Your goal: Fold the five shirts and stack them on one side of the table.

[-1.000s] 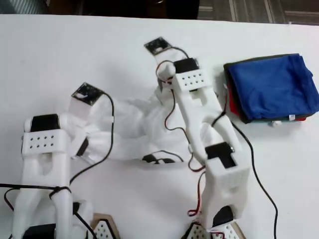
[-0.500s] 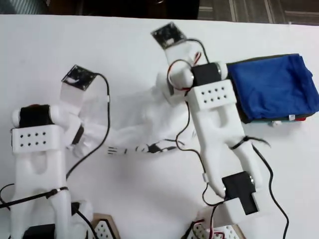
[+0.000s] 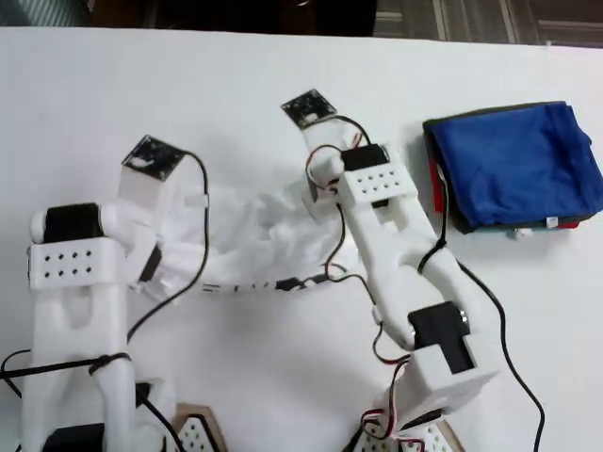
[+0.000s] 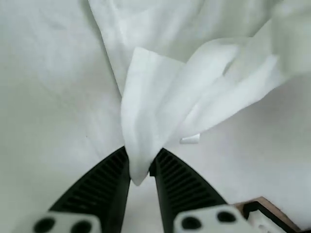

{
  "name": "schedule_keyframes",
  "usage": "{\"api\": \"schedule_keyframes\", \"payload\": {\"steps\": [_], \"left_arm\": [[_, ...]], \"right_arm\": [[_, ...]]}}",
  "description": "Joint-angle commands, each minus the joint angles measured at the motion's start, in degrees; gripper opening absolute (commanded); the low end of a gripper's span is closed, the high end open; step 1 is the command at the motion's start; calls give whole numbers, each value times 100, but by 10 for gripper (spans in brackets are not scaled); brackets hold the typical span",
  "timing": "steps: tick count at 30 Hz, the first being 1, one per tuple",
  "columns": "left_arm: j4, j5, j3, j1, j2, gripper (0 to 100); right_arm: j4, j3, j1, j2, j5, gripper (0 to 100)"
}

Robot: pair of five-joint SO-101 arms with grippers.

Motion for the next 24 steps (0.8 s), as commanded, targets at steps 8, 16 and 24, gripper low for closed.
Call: {"api": "schedule_keyframes", "payload": {"steps": [8,16,24], "left_arm": [[-158,9,4,35,-114,27],[-158,9,-13,35,-114,27],[-167,9,-13,35,-114,27]], "right_arm": [[-145,-18,13,-769,-35,19],[31,44,4,-1209,-35,104],[4,343,-259,-1209,0,147]]}}
